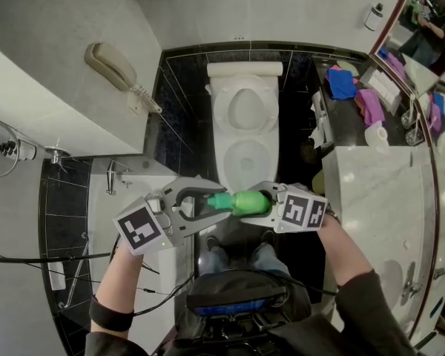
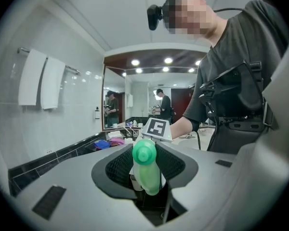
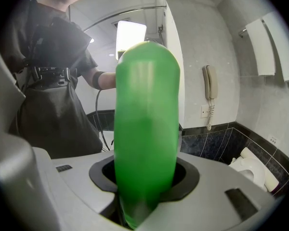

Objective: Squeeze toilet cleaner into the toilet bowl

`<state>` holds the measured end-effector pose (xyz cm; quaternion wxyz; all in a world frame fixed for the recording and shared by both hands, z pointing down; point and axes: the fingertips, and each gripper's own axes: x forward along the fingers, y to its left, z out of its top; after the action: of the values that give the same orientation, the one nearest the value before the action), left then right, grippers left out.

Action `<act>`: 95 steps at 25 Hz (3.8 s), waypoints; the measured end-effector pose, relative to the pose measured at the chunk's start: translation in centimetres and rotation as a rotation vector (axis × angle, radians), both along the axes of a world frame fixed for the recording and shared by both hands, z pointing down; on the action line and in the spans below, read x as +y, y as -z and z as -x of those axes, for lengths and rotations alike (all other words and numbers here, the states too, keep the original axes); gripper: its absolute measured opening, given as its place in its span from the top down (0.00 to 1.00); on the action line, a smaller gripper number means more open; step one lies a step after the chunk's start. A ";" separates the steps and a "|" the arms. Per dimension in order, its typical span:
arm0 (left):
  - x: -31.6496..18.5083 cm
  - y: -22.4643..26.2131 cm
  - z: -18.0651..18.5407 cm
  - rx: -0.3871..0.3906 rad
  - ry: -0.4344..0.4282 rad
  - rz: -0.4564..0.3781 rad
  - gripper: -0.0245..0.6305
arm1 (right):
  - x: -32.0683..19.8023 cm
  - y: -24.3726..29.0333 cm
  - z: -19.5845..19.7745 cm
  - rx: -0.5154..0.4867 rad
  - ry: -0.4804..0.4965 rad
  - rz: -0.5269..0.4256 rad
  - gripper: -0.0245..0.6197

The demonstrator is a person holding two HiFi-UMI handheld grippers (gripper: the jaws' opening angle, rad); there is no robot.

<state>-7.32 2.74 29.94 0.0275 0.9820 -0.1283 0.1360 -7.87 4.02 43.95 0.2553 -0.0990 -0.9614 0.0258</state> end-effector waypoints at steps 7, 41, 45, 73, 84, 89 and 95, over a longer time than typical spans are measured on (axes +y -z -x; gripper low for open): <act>-0.2 -0.9 -0.3 -0.066 -0.021 0.005 0.73 | -0.3 -0.8 -0.4 0.048 0.009 -0.005 0.69; -0.6 -0.7 -0.9 -0.011 0.034 0.070 0.41 | 2.3 -1.5 0.2 -0.013 0.130 0.183 0.68; -1.0 -2.9 0.9 0.050 0.097 0.341 0.41 | 1.8 -1.8 0.1 0.012 0.127 0.161 0.68; 1.2 -2.6 -0.7 -0.194 -0.145 -0.160 0.77 | 2.7 -2.9 0.2 0.050 0.190 0.189 0.68; 1.9 -3.5 -0.8 -0.263 -0.169 -0.305 0.76 | 3.4 -3.1 0.0 0.048 0.197 0.209 0.68; 0.9 -2.2 -0.7 -0.105 -0.078 -0.107 0.37 | 2.5 -3.3 -0.2 0.043 0.173 0.191 0.68; -0.5 -4.3 1.3 0.057 0.079 0.324 0.36 | 2.1 -3.0 -0.3 0.049 0.157 0.179 0.68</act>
<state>-8.57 2.28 34.24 0.1946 0.9623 -0.1423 0.1260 -7.61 6.07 46.95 0.2704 -0.1956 -0.9380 0.0937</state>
